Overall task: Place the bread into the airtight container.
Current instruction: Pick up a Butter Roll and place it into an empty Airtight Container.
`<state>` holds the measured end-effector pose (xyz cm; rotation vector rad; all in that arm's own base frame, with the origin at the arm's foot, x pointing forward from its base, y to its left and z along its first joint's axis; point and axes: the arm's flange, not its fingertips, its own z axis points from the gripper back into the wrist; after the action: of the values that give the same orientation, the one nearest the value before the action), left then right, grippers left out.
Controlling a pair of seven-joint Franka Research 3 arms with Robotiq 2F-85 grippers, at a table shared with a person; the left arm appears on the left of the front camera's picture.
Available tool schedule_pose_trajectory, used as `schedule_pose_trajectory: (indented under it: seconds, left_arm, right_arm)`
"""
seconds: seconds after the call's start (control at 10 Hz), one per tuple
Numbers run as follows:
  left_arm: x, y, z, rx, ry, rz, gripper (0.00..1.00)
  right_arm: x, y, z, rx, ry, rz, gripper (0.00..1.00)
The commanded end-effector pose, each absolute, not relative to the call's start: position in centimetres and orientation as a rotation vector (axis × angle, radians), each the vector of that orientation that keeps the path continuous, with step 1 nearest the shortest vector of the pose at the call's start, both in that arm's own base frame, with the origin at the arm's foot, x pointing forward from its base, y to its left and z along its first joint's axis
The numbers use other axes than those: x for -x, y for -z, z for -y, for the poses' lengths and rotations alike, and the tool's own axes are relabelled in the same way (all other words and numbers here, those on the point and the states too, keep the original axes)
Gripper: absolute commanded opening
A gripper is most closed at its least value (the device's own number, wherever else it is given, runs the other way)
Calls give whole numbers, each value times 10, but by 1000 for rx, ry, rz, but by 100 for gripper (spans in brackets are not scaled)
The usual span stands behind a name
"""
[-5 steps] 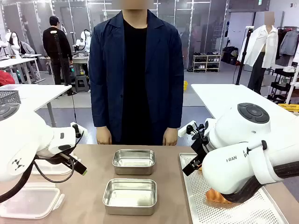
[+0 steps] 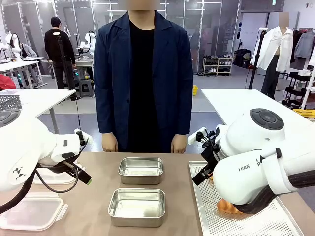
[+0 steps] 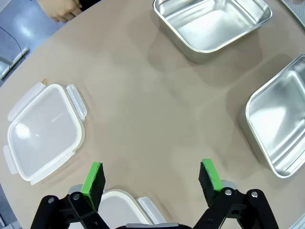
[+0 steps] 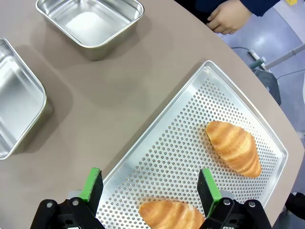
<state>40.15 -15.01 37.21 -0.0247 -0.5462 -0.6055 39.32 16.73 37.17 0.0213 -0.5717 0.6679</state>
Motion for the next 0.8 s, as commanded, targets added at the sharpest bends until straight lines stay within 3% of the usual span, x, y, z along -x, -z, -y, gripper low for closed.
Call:
schedule_pose_trajectory:
  seconds: [0.0,0.4,0.7]
  left_arm:
    - [-402,-372,150,25,605,546,100]
    - [-401,-372,150,25,605,546,100]
    - [-414,-455,137,-12,584,510,100]
  right_arm:
    - [-393,-372,-167,-23,-665,572,100]
    - [-393,-372,-167,-21,-668,572,100]
    - [-409,-454,-140,-121,-621,484,100]
